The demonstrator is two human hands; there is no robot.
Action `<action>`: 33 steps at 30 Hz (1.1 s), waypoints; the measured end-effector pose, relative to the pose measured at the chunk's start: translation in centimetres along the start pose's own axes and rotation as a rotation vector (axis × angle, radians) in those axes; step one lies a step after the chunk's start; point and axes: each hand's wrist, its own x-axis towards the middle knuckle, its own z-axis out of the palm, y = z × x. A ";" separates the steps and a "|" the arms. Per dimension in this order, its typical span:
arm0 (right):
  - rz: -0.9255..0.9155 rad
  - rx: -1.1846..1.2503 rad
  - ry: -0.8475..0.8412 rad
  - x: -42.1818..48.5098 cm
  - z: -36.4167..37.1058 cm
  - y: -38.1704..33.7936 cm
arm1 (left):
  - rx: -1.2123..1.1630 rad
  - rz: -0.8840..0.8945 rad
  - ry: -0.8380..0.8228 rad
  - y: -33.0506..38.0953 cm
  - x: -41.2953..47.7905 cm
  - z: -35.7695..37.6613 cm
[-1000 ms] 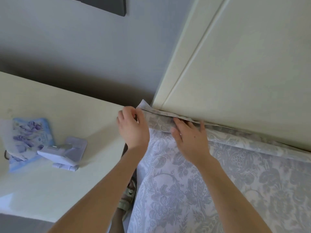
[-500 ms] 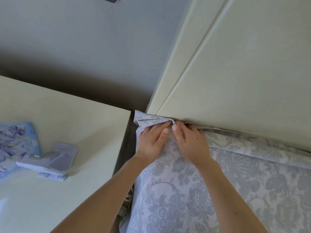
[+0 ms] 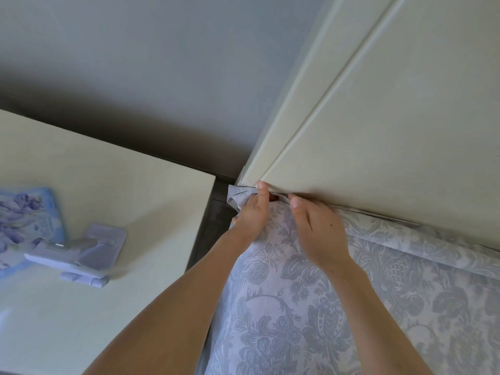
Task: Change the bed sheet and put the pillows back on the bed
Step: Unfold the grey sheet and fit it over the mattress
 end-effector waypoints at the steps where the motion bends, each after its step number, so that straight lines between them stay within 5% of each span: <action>1: -0.015 -0.045 -0.042 0.0 0.7 0.4 | -0.027 -0.010 0.005 -0.2 0.0 -0.1; 8: -0.017 -0.196 -0.060 -0.5 2.7 1.5 | -0.564 -0.226 0.099 -1.0 -2.5 -0.3; 13: 0.008 -0.083 -0.109 -0.6 2.3 1.6 | -0.499 -0.222 -0.010 -1.3 -2.0 -0.7; 19: 0.013 -0.062 -0.095 -0.7 2.2 1.7 | -0.423 -0.177 0.127 -2.6 -1.9 0.5; 33: 0.013 0.072 -0.091 -0.6 1.7 2.0 | -0.354 -0.169 -0.107 1.3 -2.9 -0.6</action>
